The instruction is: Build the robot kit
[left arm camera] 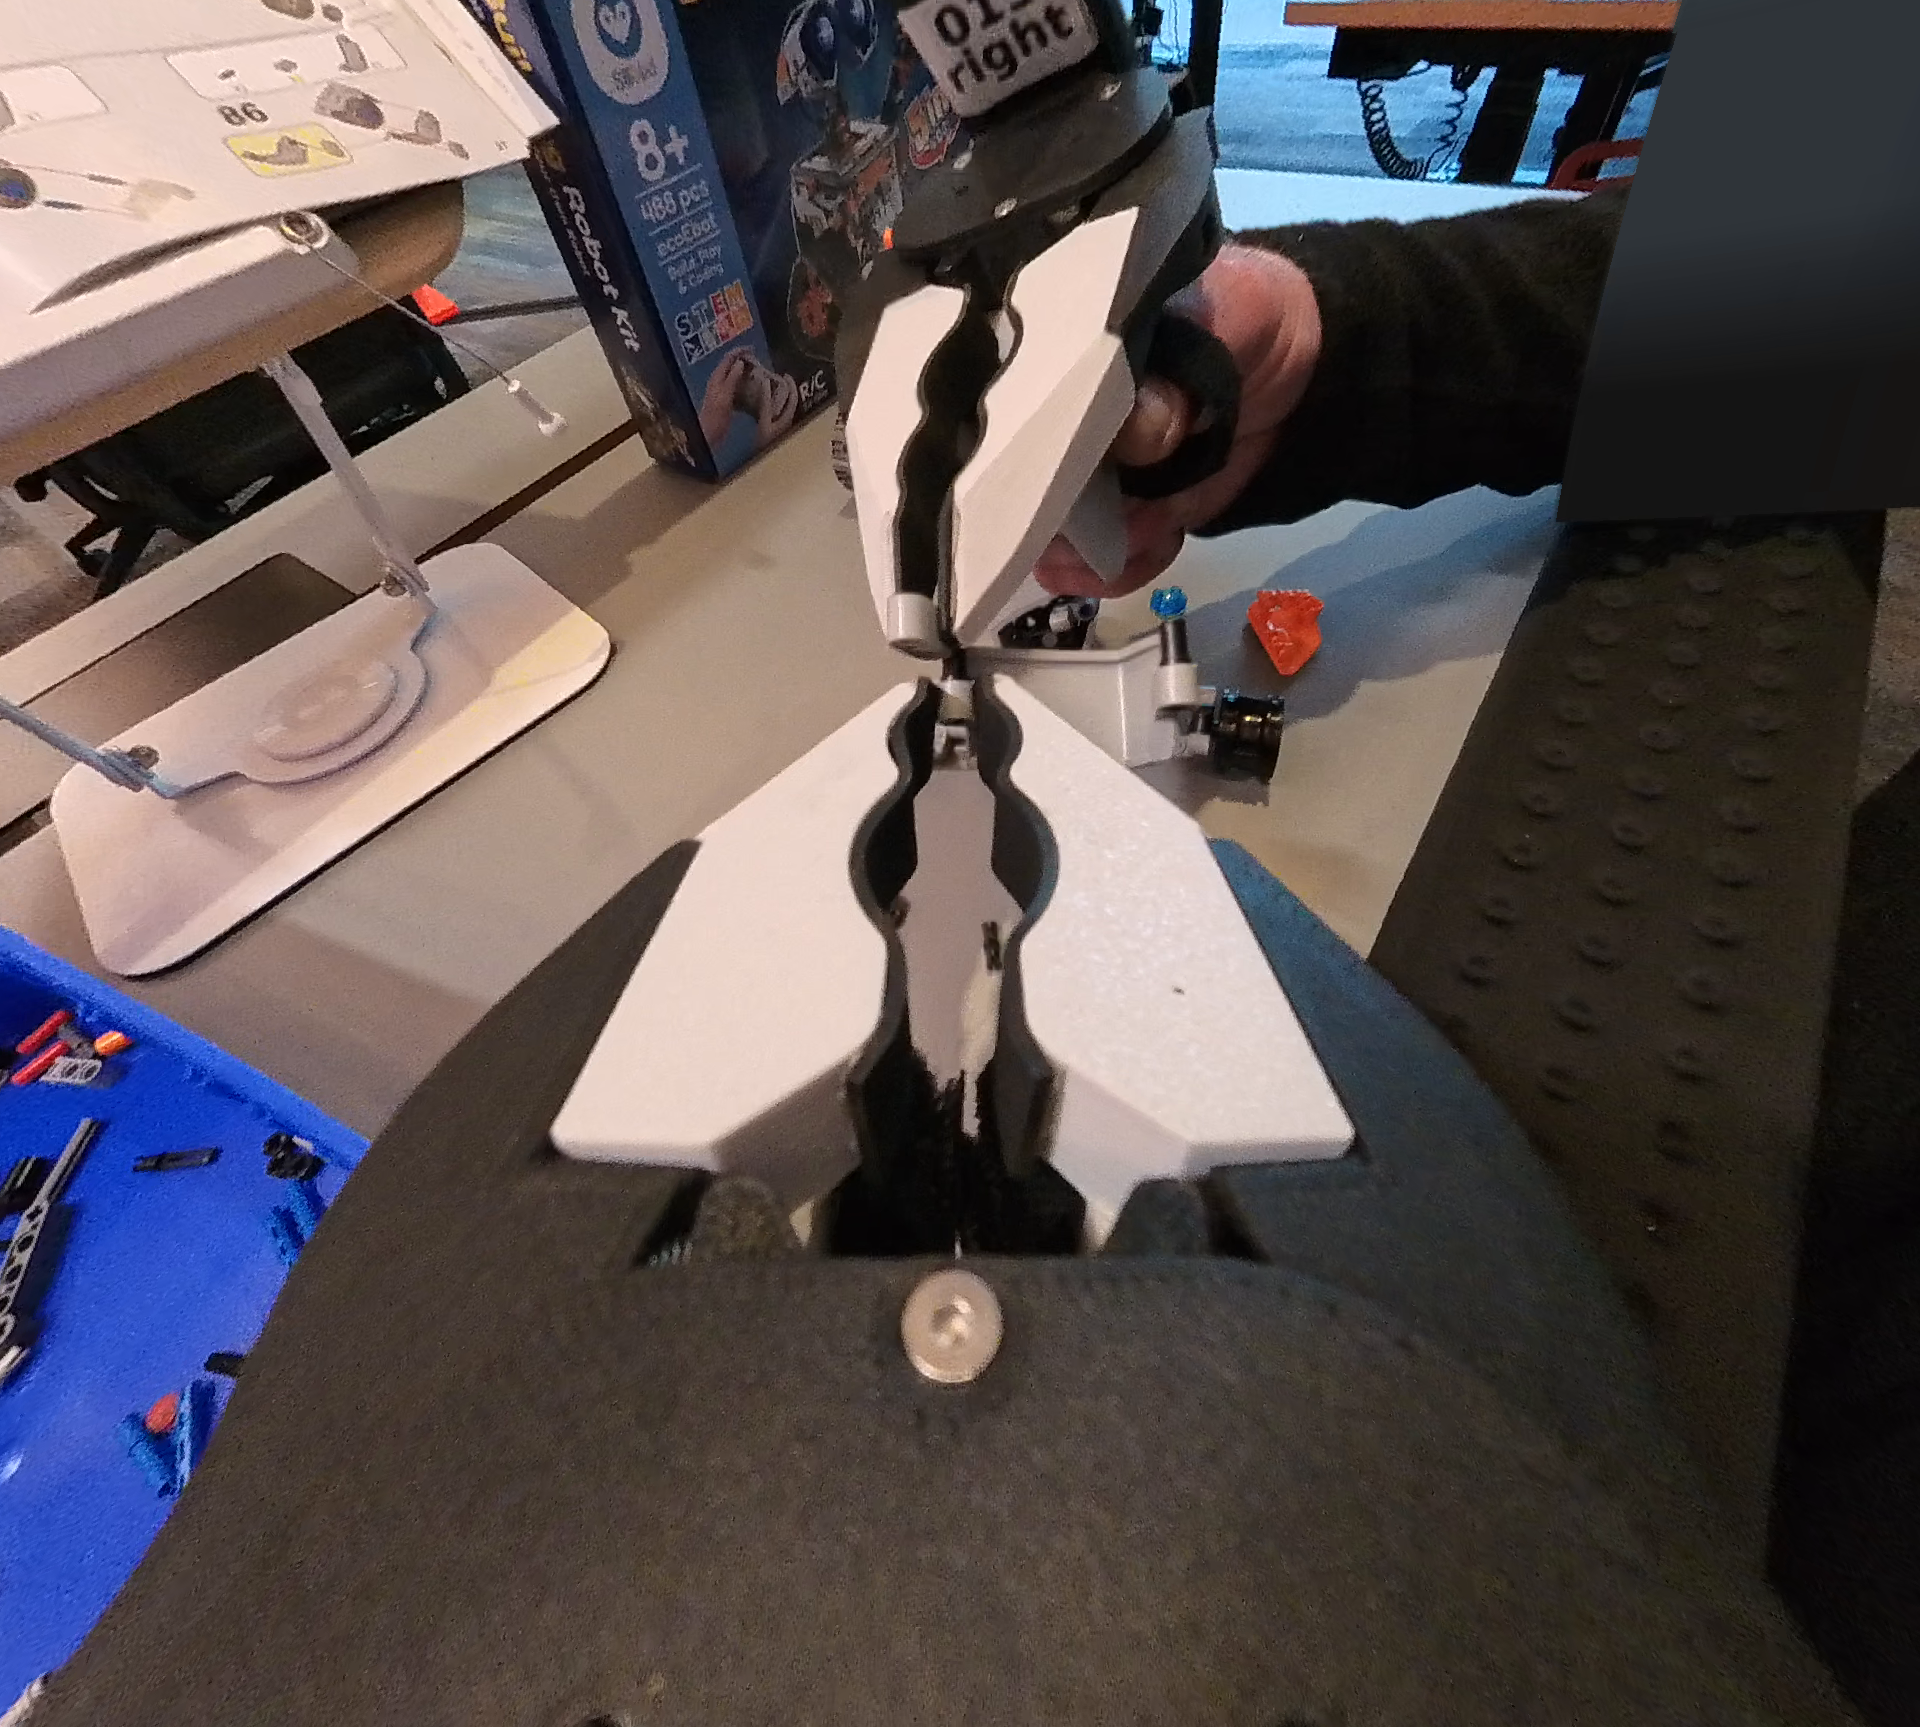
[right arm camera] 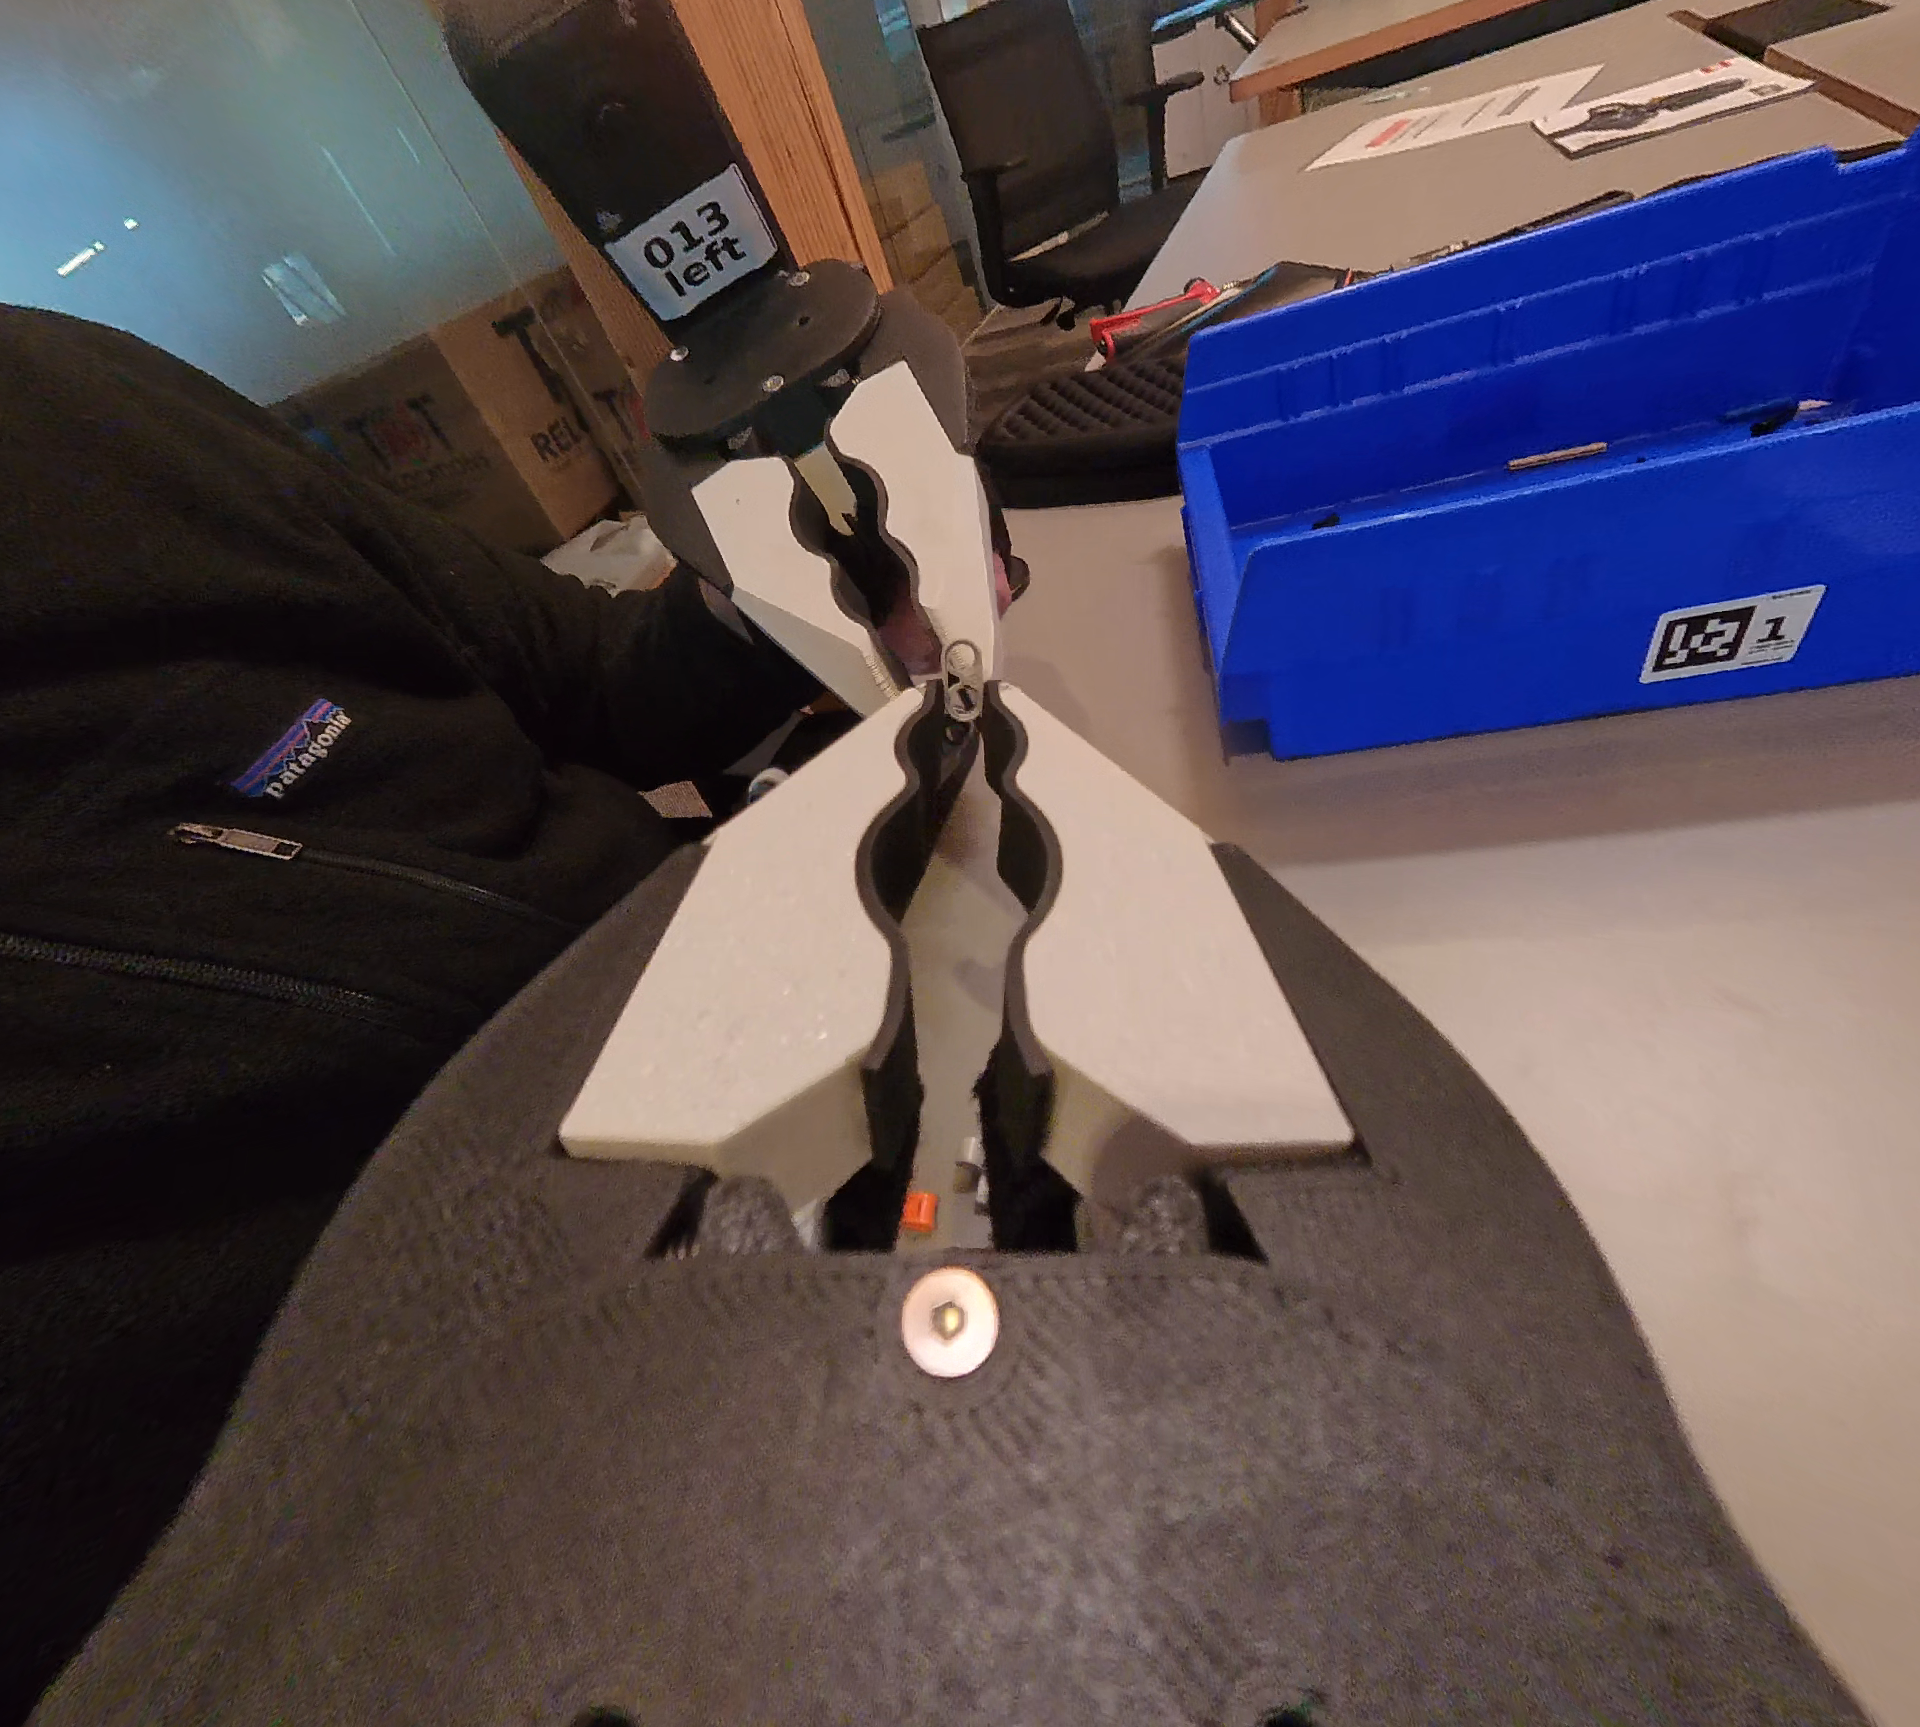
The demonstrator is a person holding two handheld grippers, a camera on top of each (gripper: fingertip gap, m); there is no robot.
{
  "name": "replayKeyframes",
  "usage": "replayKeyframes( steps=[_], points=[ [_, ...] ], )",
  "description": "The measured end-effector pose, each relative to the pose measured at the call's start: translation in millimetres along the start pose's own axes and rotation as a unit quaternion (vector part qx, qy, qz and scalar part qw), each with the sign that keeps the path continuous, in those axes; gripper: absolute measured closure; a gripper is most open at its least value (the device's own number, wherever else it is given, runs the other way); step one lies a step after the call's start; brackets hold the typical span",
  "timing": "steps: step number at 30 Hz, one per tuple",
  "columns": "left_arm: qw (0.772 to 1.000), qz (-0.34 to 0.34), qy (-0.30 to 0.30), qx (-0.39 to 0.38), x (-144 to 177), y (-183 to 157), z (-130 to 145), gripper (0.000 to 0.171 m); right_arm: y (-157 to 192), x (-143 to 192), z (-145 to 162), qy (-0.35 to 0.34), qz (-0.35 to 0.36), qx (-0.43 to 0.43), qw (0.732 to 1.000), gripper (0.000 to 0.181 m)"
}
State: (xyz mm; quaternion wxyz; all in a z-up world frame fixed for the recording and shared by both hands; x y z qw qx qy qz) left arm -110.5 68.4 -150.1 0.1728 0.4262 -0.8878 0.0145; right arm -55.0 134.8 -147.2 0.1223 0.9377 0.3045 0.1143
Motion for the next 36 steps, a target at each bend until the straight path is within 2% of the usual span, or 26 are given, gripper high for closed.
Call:
replayKeyframes(
  steps=[11,18,36],
  points=[
    [0.999,0.015,-0.032,0.018,0.4,0.3,-9.3,0.167,0.8,2.7,-4.5,-0.044,-0.027,-0.024,0.998,0.177],
    [0.998,0.026,-0.054,0.02,1.1,0.3,-10.8,0.167,3.8,5.5,-8.7,-0.043,-0.014,0.009,0.999,0.177],
    [0.997,0.033,-0.052,0.038,-0.1,2.0,-11.3,0.167,1.9,8.6,-9.5,-0.053,-0.029,-0.013,0.998,0.177]
  ],
)
Point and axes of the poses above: each gripper's, where its closed fingertips meet, x back along the fingers, z out of its underside, y = z × x across the jaws, the point moved 5 cm from there along x, back along the fingers, and after that the axes turned 2 degrees about z, right-handed, at the moved point
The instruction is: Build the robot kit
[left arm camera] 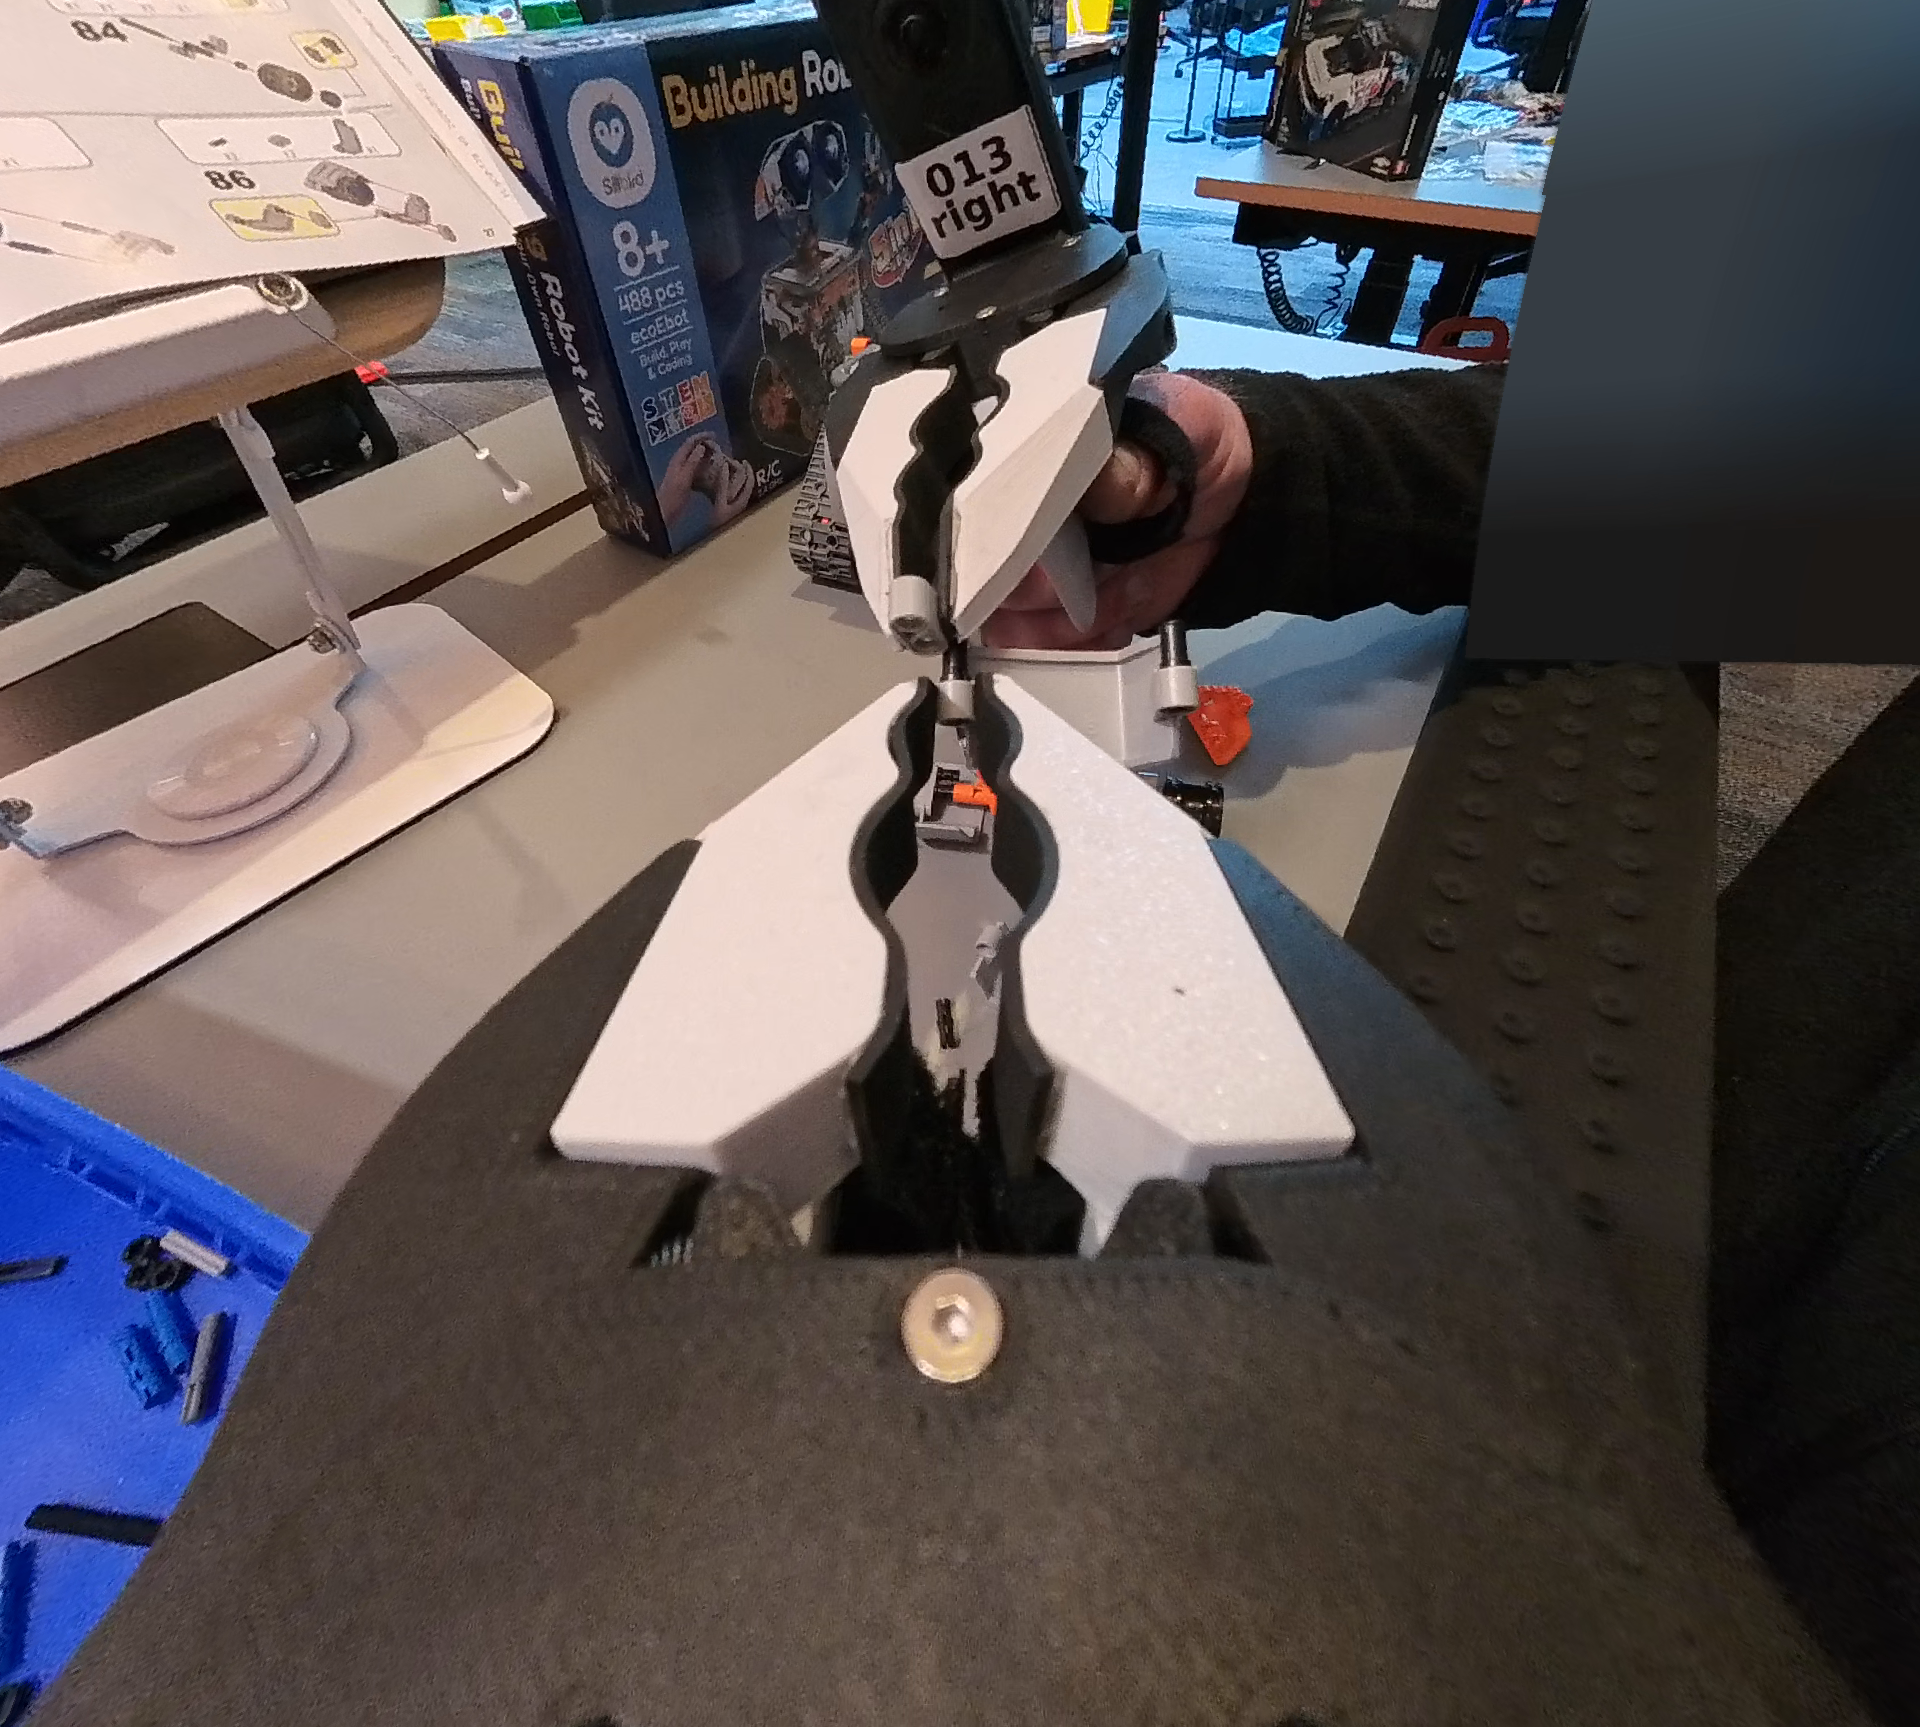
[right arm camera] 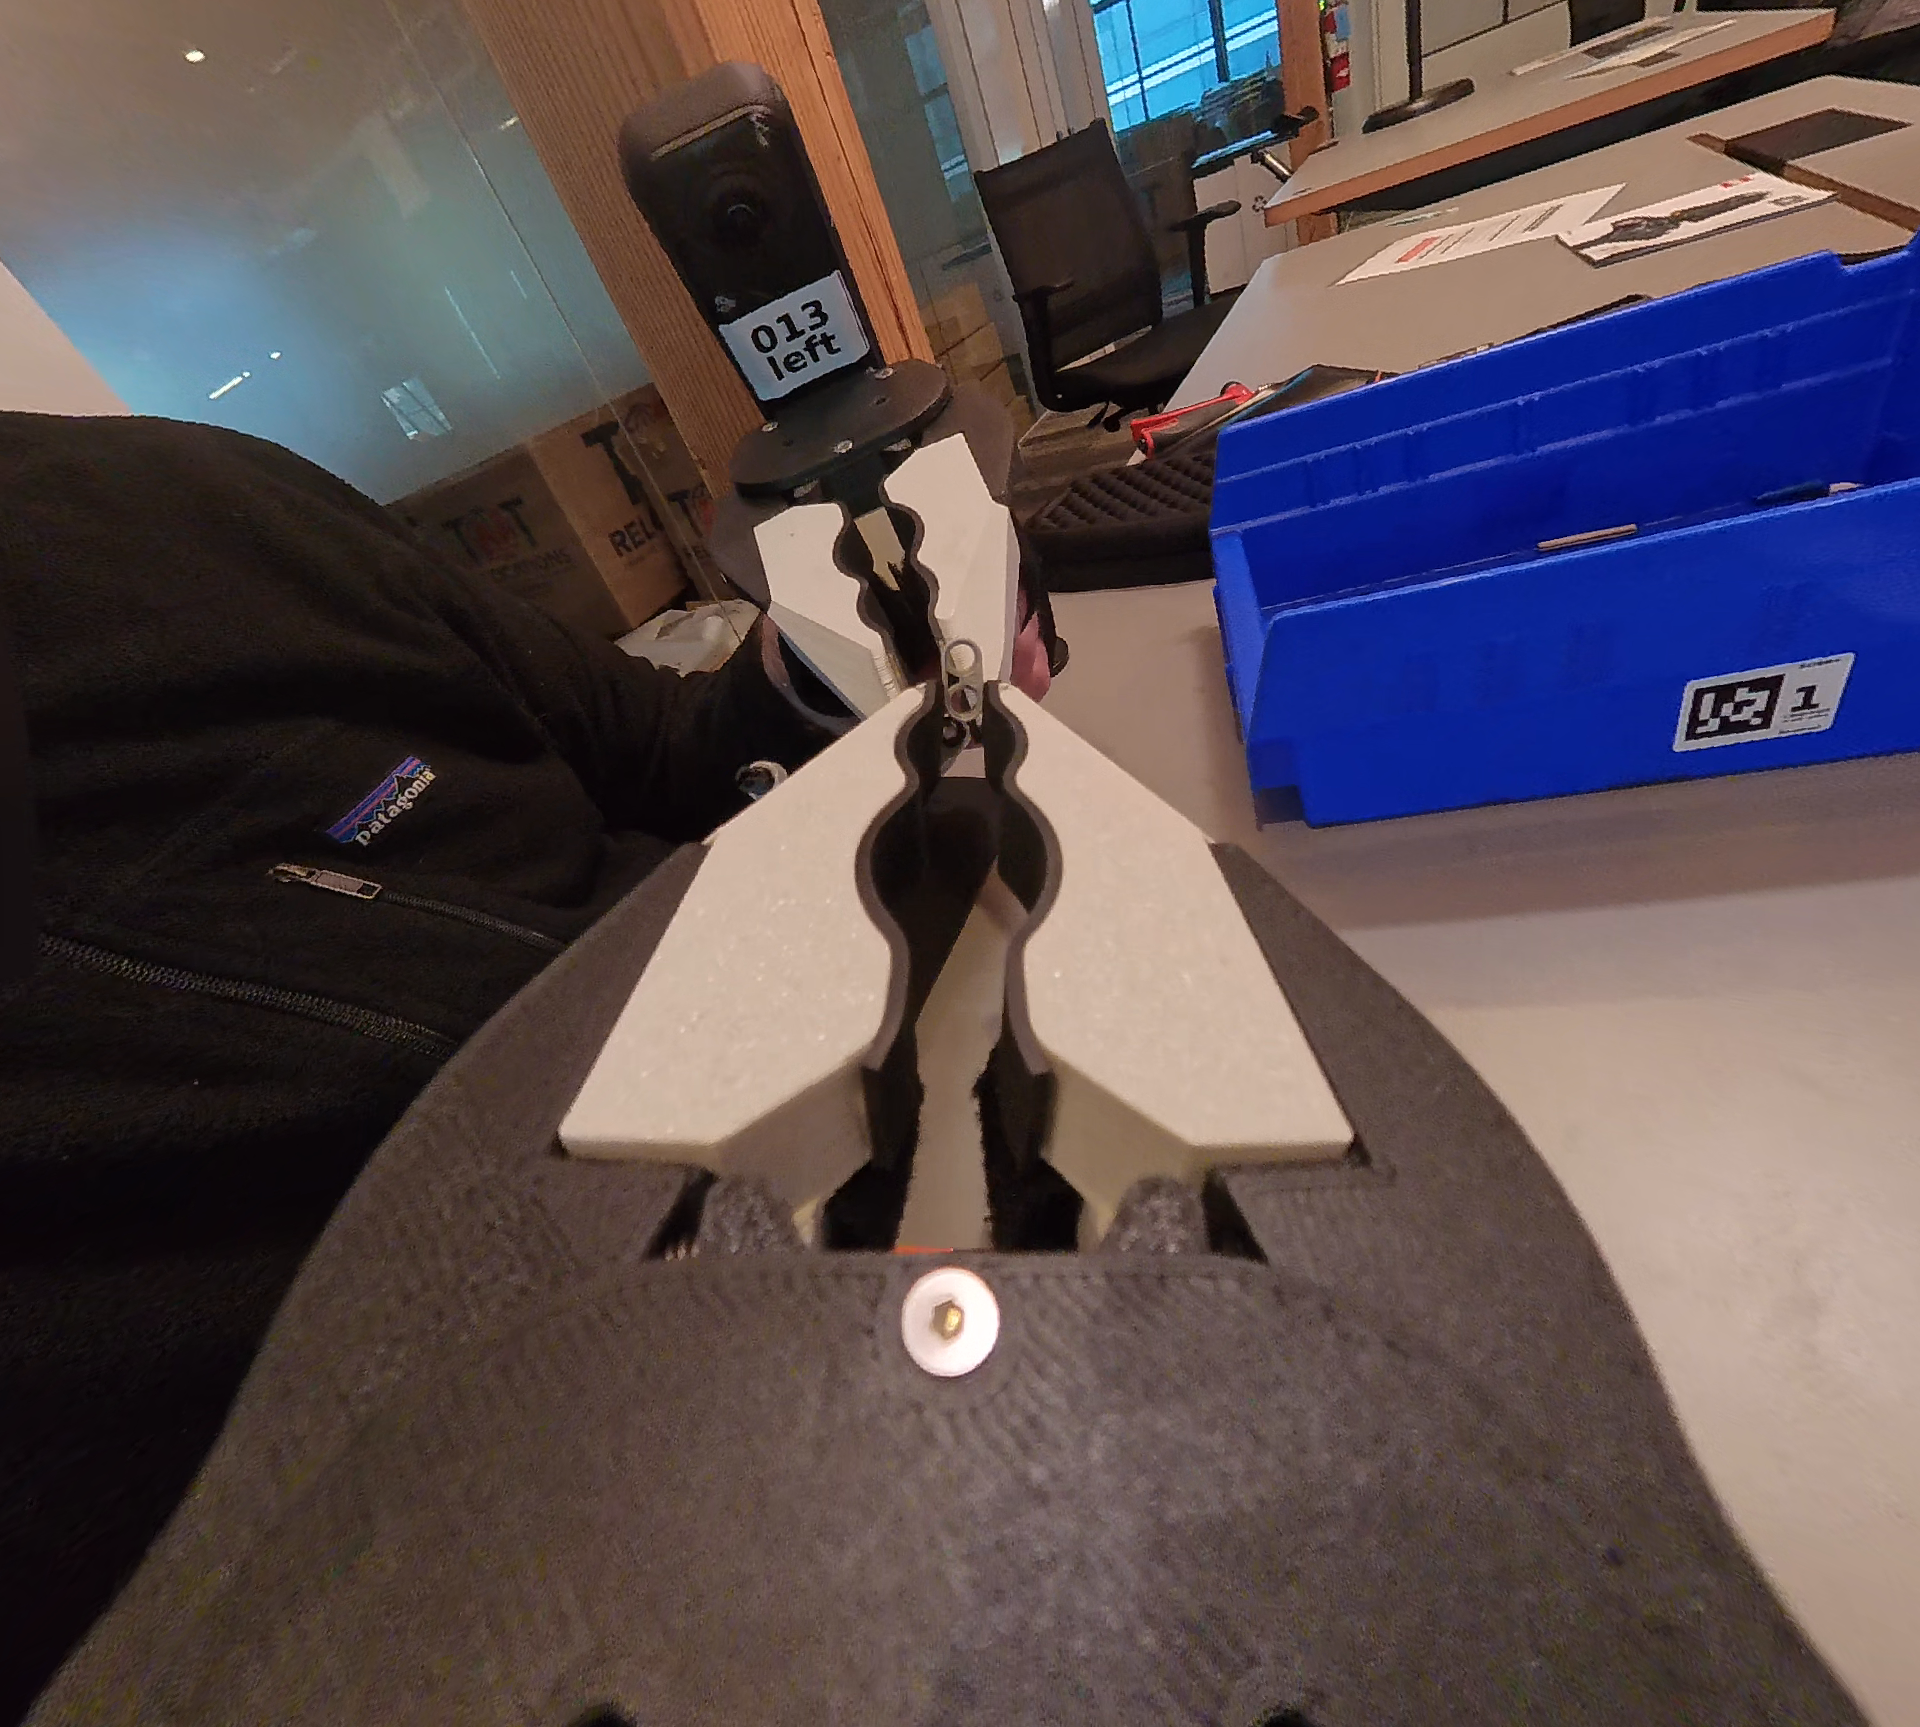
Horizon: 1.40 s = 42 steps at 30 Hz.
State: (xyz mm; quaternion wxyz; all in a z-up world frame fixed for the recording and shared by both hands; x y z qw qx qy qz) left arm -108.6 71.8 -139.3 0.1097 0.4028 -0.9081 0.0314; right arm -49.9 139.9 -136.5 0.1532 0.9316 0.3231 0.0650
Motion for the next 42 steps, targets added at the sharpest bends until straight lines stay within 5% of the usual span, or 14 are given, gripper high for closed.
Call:
replayKeyframes(
  steps=[42],
  points=[
    [0.998,-0.024,0.037,-0.036,-4.2,-0.6,7.1,0.167,1.4,2.3,3.3,0.075,0.053,0.086,0.992,0.176]
  ],
)
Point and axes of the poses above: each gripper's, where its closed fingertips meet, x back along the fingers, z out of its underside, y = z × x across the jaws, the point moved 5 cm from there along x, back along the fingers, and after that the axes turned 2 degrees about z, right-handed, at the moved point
